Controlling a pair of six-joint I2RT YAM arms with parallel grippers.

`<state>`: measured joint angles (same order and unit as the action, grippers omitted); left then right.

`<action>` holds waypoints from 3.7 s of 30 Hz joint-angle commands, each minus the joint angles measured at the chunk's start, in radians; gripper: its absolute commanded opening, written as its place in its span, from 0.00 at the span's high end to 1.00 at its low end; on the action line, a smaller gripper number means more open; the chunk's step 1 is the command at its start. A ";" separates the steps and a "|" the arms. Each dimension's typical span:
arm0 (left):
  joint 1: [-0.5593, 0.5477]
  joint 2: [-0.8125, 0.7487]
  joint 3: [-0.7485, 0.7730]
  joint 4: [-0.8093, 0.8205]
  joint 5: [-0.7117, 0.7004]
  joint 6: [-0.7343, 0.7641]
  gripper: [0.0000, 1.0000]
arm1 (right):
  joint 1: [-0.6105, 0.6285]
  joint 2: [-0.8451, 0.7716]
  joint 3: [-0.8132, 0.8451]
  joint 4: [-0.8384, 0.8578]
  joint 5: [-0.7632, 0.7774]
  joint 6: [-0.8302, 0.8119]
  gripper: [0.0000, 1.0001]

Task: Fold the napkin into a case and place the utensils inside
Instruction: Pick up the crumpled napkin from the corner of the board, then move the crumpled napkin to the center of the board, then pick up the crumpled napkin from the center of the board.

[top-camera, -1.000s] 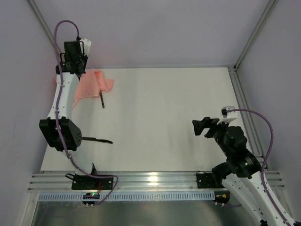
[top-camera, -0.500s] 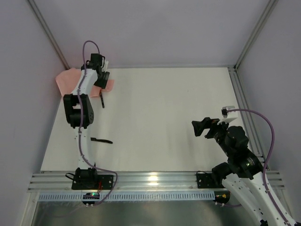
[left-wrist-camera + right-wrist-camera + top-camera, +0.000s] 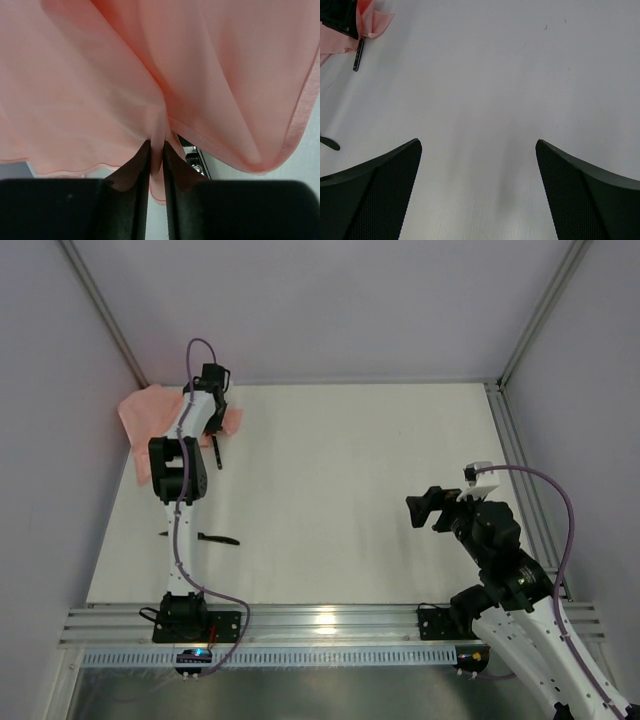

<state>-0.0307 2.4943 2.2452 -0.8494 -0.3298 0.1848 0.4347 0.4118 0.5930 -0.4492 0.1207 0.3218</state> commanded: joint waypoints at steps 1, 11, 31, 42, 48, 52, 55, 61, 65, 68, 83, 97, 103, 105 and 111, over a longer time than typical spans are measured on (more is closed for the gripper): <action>0.003 -0.018 0.025 0.003 -0.008 0.001 0.86 | -0.002 0.027 0.021 0.032 0.001 -0.018 0.01; 0.003 -0.145 -0.053 0.036 0.020 -0.010 1.00 | -0.002 -0.004 0.027 0.026 0.005 -0.018 0.01; -0.708 -1.072 -0.029 -0.390 0.247 0.133 1.00 | -0.002 0.013 0.300 -0.083 -0.090 -0.066 0.01; -0.716 -1.085 -0.151 -0.234 0.482 0.162 1.00 | -0.001 0.038 0.295 -0.123 -0.026 -0.044 0.01; -0.510 -0.789 0.015 -0.142 0.587 0.079 1.00 | -0.002 0.175 0.265 -0.099 -0.029 -0.023 0.01; -0.495 -0.524 0.109 -0.133 0.589 0.102 0.95 | -0.001 0.297 0.200 -0.014 -0.087 -0.007 0.01; -0.495 -0.347 0.143 -0.062 0.557 0.108 0.85 | -0.002 0.393 0.146 0.036 -0.105 0.020 0.01; -0.479 -0.081 0.340 -0.053 0.452 0.070 0.01 | 0.002 0.492 0.064 0.167 -0.229 0.065 0.02; -0.425 -0.297 0.108 -0.046 0.508 -0.016 0.01 | 0.058 0.510 0.021 0.268 -0.262 0.054 0.16; -0.358 -0.549 -0.158 -0.104 0.494 -0.033 0.05 | 0.156 0.580 0.062 0.303 -0.215 0.040 0.24; -0.112 -1.179 -1.228 -0.157 0.508 0.240 0.17 | 0.496 1.321 0.577 0.221 -0.032 0.042 0.31; -0.113 -1.213 -1.268 -0.123 0.554 0.208 0.16 | 0.561 1.529 0.714 0.052 0.126 0.098 0.43; -0.138 -1.216 -1.266 -0.131 0.586 0.205 0.17 | 0.562 1.532 0.697 0.072 0.117 0.111 0.74; -0.152 -1.215 -1.268 -0.135 0.595 0.208 0.16 | 0.561 1.516 0.688 0.086 0.120 0.114 0.83; -0.305 -1.249 -1.357 -0.021 0.517 0.222 0.09 | 0.561 1.478 0.677 0.104 0.129 0.109 0.96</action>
<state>-0.2722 1.2907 0.9375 -0.9588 0.2195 0.3981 0.9894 1.9465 1.2789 -0.3714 0.2234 0.4240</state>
